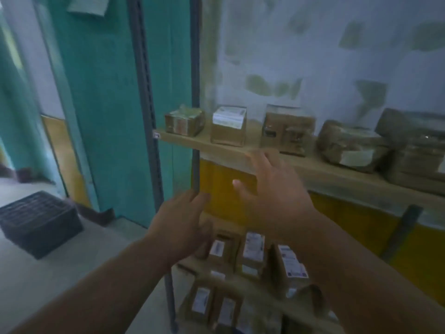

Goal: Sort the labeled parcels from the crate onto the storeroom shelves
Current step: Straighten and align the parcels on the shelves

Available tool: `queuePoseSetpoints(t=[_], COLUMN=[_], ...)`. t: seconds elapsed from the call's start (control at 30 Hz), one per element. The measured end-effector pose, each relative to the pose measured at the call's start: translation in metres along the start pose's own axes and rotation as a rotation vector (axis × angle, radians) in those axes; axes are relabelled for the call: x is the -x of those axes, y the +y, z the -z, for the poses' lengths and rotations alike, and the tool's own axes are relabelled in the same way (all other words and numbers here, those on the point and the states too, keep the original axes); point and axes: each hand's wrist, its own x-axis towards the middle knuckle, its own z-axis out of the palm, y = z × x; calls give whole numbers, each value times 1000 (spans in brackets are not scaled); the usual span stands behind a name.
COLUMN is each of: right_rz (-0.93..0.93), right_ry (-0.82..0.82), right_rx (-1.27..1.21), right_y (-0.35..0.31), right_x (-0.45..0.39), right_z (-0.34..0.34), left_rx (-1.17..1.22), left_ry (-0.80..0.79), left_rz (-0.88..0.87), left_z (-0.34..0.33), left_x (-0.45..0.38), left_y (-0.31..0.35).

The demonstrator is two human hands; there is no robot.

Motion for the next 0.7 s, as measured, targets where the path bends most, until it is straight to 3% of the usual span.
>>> queuePoseSetpoints(t=[0.1, 0.43, 0.53, 0.7], right_rz=[32, 85, 131, 246], right_ry=[64, 36, -82, -355], right_rx=[8, -33, -8, 237], right_y=[-24, -64, -63, -51], right_x=[-43, -204, -251, -315], right_z=[-4, -13, -11, -28], left_rx=[17, 121, 133, 85], left_ry=[40, 217, 259, 237], left_rz=[8, -84, -118, -126], left_z=[14, 56, 60, 54], left_x=[-24, -128, -150, -169], left_y=[-33, -128, -141, -151])
